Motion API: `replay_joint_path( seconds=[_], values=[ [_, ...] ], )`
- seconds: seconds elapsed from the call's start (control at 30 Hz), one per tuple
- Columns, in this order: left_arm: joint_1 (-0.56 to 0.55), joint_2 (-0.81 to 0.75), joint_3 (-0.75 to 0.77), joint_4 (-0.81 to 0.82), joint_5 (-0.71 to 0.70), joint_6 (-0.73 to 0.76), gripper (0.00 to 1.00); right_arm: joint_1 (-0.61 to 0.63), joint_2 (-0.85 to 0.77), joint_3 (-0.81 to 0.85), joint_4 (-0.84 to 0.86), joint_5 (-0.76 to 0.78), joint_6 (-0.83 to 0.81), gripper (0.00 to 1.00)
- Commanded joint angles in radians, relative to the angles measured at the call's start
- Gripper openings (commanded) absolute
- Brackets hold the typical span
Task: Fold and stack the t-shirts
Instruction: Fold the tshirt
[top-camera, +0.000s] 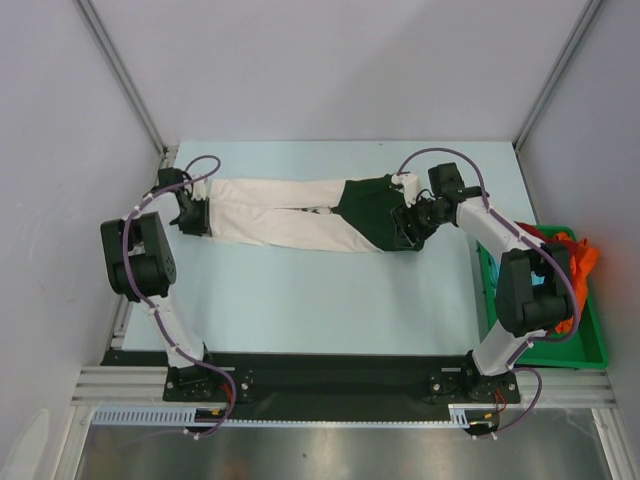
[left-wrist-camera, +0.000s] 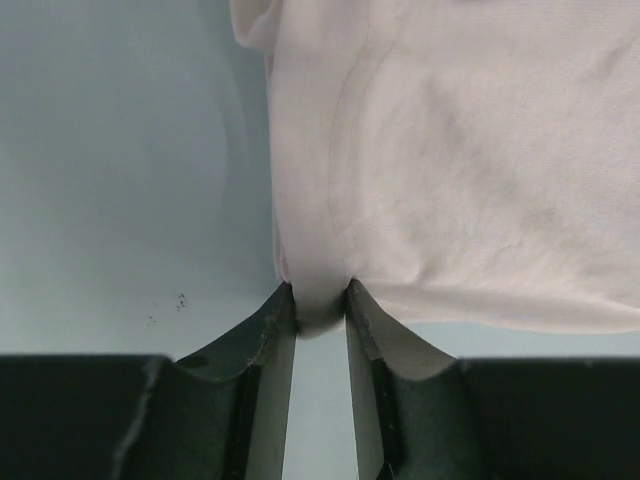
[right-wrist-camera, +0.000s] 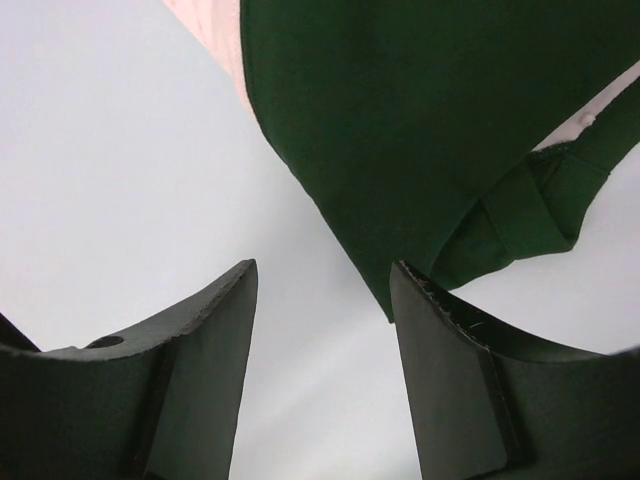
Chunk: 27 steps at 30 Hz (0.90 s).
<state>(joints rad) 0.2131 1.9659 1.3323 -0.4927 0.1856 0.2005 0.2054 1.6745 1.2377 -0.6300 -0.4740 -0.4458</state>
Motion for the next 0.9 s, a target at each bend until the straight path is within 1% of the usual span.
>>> replay_joint_path(
  seconds=[0.0,0.03,0.07,0.13,0.17,0.27,0.4,0.53,0.7,0.73,0.77,0.83,0.87],
  values=[
    [0.014,0.024,-0.001,-0.038,0.025,-0.019,0.31,-0.001,-0.018,-0.001,0.026,0.021,-0.014,0.61],
    [0.012,0.024,0.001,-0.041,0.009,-0.018,0.30,-0.001,-0.015,-0.001,0.026,0.023,-0.017,0.61],
    [0.014,0.022,-0.001,-0.041,-0.003,-0.015,0.25,-0.001,-0.015,-0.004,0.027,0.026,-0.021,0.61],
    [0.012,0.010,-0.019,-0.029,-0.021,-0.001,0.21,-0.004,-0.010,-0.010,0.030,0.032,-0.018,0.61],
    [0.012,-0.004,-0.040,-0.024,-0.032,0.013,0.15,-0.008,-0.010,-0.017,0.035,0.037,-0.014,0.61],
    [0.012,-0.028,-0.074,-0.020,-0.051,0.049,0.10,-0.009,0.007,-0.035,0.052,0.055,-0.011,0.61],
    [0.012,-0.058,-0.143,-0.024,-0.049,0.089,0.08,-0.014,0.016,-0.066,0.090,0.086,-0.013,0.61],
    [0.014,-0.093,-0.185,-0.009,-0.052,0.089,0.08,-0.020,0.036,-0.073,0.101,0.097,-0.019,0.60],
    [0.014,-0.131,-0.223,-0.006,-0.066,0.099,0.07,-0.027,0.091,-0.061,0.127,0.107,-0.019,0.57],
    [0.012,-0.146,-0.226,-0.007,-0.077,0.103,0.07,-0.027,0.100,-0.054,0.125,0.107,-0.022,0.55],
    [0.012,-0.153,-0.231,-0.010,-0.083,0.109,0.07,-0.027,0.114,-0.044,0.116,0.101,-0.031,0.49],
    [0.012,-0.174,-0.242,-0.014,-0.101,0.129,0.07,-0.029,0.131,-0.037,0.102,0.097,-0.060,0.39],
    [0.014,-0.182,-0.249,-0.015,-0.107,0.148,0.07,-0.032,0.137,-0.034,0.075,0.089,-0.073,0.24]
  ],
)
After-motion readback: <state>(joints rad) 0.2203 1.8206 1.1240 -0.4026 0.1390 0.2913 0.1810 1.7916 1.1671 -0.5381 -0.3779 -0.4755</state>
